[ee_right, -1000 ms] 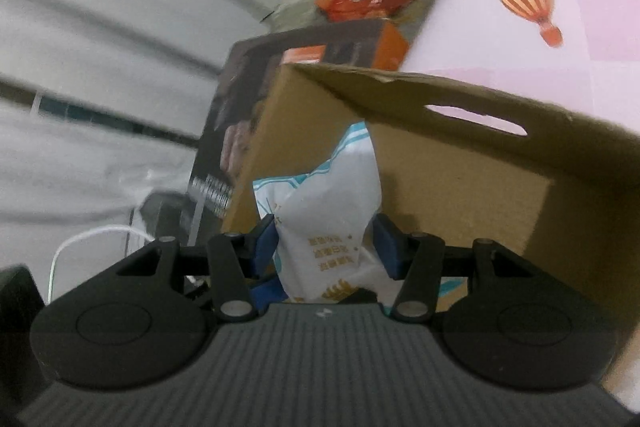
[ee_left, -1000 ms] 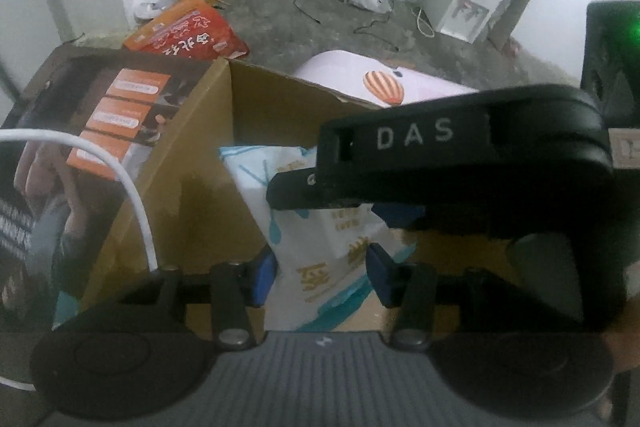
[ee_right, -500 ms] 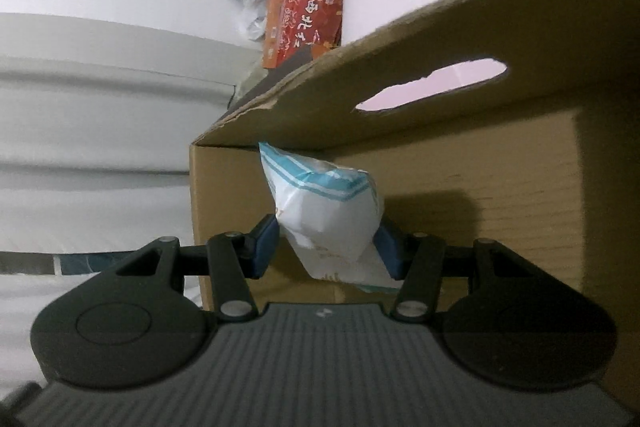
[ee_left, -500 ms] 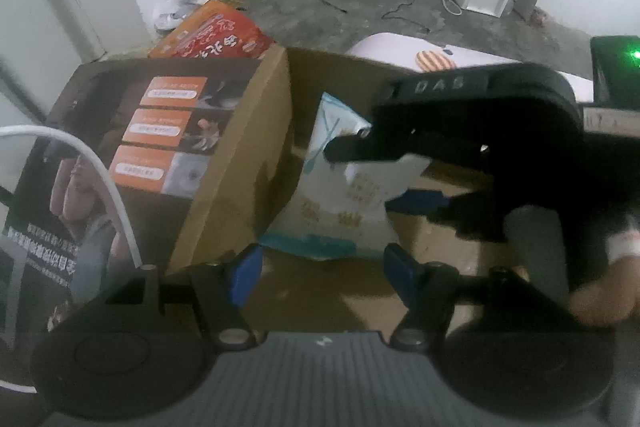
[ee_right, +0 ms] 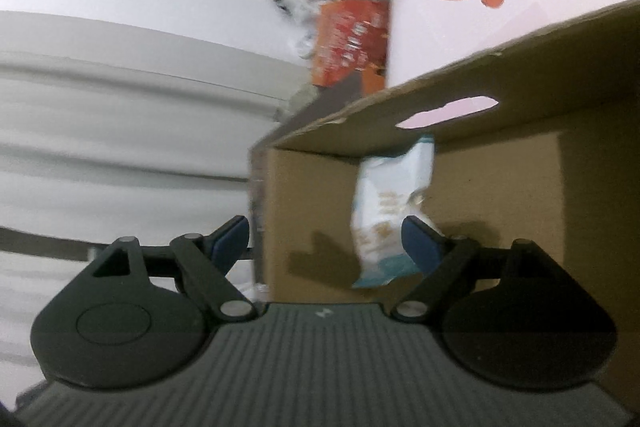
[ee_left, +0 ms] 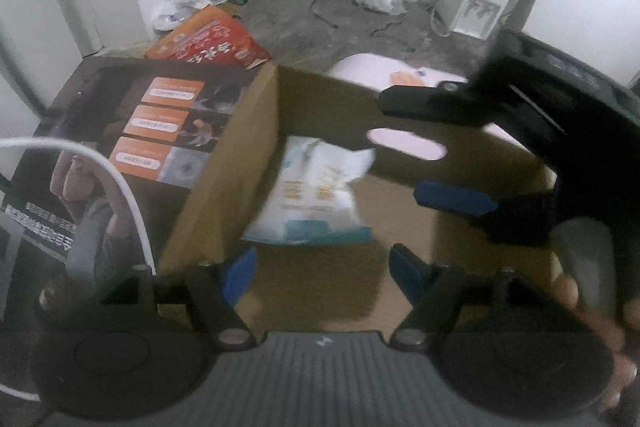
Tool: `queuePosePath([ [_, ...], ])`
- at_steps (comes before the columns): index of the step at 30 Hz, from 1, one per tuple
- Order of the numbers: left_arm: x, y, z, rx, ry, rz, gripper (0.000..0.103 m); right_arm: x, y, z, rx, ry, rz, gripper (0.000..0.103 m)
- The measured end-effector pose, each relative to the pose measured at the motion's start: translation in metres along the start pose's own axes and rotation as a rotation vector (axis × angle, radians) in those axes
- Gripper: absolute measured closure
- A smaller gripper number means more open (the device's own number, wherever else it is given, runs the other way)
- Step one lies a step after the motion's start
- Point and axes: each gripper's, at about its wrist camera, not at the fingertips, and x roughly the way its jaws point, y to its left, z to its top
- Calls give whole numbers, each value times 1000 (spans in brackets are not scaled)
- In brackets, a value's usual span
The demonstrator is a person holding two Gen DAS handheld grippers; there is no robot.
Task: Organize soft objects
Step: 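Grasp the blue bandage box with the right gripper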
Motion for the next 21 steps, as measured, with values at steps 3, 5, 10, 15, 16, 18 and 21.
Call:
queuePosePath([
  [3,-18,-23,-7,28,-8,-28,24,-37,-2,-8,5,-30,92,20],
  [5,-28,-42,-13,60,-9,-47,23,-68,-12,-14,28,-54,156,20],
  [10,-39,-103,-27,152,10,-109,22,-147,-45,-25,69,-155,189,19],
  [15,-35,-173,-39,239,35,-184,22,-239,-100,-35,128,-281,107,19],
  [16,-33,-189,-42,260,38,-197,22,-258,-112,-38,144,-304,81,19],
  [18,-30,-219,-48,304,40,-216,22,-294,-133,-41,174,-347,36,19],
  [21,-23,-263,-58,361,34,-236,23,-334,-166,-43,217,-416,-30,20],
])
